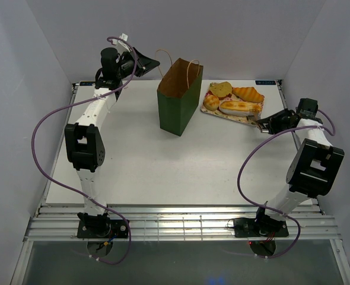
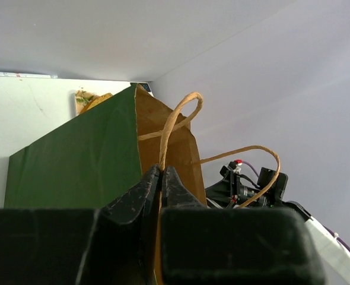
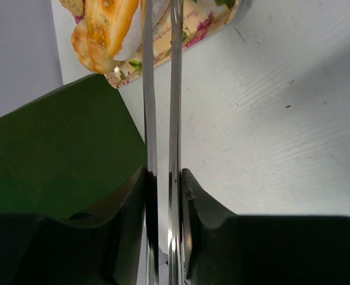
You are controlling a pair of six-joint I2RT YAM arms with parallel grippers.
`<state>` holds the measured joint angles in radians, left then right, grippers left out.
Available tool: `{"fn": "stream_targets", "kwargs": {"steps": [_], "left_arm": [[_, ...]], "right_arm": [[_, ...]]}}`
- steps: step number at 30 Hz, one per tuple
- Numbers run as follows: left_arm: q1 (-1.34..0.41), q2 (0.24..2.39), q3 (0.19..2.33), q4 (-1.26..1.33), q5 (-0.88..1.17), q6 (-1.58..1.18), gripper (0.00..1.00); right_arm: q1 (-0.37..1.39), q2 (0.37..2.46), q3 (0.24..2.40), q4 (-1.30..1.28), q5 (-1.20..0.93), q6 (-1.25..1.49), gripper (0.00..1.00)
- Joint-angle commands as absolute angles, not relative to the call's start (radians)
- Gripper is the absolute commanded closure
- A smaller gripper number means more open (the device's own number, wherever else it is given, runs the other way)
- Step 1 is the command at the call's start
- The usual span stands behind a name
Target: Place the fake bread into the paper bag
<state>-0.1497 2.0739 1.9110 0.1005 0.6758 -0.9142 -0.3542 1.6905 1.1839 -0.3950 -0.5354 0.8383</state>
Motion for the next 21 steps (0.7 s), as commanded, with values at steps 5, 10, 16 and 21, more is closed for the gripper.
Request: {"fn": "stream_targets", "kwargs": {"steps": [5, 10, 16, 21], "left_arm": [[-0.143, 2.008, 1.882, 0.078, 0.675, -0.902, 0.86], [-0.143, 1.994, 1.85, 0.081, 0.667, -0.904, 0.87], [-0.143, 1.982, 1.838, 0.063, 0.654, -0.91, 0.91], [-0.141, 1.973, 1.838, 0.054, 0.653, -0.905, 0.92]], "right_arm": [[-0.37, 1.664, 1.235, -0.374, -0.554, 0.871, 0.85], [-0.37, 1.617, 1.268, -0.452, -0.552, 0.884, 0.92], [-0.37, 1.569, 1.321, -0.567, -0.549, 0.85, 0.92], [-0.37, 1.543, 1.425, -0.67, -0.543, 0.796, 0.92]]}}
